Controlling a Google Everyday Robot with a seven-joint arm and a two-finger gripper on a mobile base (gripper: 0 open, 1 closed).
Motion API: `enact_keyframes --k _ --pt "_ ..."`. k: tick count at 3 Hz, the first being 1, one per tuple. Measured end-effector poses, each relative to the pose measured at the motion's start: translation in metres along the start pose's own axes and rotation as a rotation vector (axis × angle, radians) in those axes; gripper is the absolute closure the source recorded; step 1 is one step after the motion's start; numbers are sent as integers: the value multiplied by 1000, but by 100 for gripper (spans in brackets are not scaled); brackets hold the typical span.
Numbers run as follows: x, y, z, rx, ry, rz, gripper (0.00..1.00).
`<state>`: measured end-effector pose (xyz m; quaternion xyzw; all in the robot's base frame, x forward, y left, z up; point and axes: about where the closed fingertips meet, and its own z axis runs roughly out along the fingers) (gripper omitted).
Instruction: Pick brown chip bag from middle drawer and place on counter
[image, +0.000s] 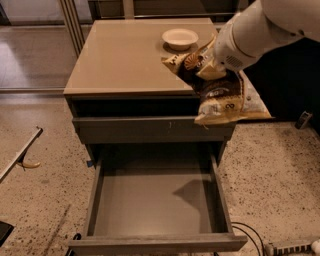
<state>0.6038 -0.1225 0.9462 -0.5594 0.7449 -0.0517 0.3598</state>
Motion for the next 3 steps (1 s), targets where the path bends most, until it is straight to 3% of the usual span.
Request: enact_keyframes --k 1,3 --pt "-44 -33 10 23 -30 10 100" --pt "-110 -56 53 -3 -111 21 100"
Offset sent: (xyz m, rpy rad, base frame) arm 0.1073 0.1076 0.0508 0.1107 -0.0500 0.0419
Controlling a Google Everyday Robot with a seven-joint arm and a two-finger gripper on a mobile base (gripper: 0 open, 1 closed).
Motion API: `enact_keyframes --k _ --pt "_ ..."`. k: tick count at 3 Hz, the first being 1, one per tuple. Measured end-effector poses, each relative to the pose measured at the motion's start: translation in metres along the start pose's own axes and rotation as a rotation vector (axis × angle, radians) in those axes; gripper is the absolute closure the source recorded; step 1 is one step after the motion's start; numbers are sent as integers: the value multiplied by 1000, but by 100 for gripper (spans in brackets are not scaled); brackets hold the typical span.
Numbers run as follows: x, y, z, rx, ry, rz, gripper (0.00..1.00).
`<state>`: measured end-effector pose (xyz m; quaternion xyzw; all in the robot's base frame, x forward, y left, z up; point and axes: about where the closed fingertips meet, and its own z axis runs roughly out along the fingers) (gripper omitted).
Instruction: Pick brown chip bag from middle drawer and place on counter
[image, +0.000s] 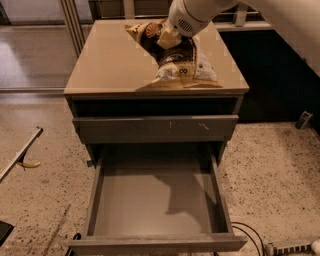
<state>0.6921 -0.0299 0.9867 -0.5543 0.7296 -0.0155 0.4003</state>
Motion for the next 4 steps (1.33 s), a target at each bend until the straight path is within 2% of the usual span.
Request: enact_keyframes --k 1,2,3,4 --pt "-19 -5 20 -18 -30 9 100" --pt "-19 -9 24 -14 -43 12 100" --pt "-14 -27 40 6 -82 0 100" --pt "-7 -36 69 -19 -116 -40 100"
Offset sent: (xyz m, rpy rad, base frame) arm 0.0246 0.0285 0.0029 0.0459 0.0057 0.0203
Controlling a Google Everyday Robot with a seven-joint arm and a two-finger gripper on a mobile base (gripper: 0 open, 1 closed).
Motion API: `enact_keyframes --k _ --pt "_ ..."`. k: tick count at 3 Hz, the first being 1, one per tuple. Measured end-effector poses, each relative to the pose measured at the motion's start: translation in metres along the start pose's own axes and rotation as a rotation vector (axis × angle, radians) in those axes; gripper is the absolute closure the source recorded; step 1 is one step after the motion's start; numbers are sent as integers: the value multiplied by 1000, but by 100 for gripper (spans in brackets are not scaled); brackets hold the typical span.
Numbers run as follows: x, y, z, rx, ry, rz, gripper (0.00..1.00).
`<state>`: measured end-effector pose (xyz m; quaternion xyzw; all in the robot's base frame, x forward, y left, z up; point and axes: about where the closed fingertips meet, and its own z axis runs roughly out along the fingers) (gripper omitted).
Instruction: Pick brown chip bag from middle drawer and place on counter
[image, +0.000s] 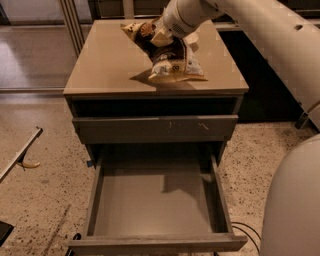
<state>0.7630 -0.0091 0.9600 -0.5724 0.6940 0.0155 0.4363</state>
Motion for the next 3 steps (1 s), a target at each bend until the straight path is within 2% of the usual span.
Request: enact_keyframes --k 1,2,3 --pt "12 1 21 -35 -21 -28 100" --pt "17 5 36 -80 -36 -42 81" --pt "20 10 47 -122 -44 -37 58"
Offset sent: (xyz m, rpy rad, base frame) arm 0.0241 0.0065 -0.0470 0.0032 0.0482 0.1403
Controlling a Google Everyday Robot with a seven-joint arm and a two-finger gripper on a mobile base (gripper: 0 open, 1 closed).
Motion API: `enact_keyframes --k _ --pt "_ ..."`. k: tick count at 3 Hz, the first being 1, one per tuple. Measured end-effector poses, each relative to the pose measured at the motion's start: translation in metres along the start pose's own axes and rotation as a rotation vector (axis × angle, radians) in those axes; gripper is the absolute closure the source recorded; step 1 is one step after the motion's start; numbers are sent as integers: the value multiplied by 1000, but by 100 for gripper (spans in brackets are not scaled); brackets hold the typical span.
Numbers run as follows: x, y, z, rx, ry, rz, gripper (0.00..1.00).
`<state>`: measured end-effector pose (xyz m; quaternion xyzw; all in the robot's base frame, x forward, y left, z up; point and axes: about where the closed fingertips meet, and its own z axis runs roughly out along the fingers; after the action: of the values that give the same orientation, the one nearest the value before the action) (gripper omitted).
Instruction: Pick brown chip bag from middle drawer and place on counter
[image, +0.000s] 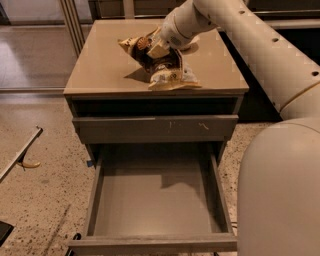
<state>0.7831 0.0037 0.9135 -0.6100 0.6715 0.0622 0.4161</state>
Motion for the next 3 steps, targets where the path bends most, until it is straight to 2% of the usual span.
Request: enact_keyframes --k 2,3 --pt "-2 1 5 -17 -3 1 12" --pt "-2 1 5 -17 -3 1 0"
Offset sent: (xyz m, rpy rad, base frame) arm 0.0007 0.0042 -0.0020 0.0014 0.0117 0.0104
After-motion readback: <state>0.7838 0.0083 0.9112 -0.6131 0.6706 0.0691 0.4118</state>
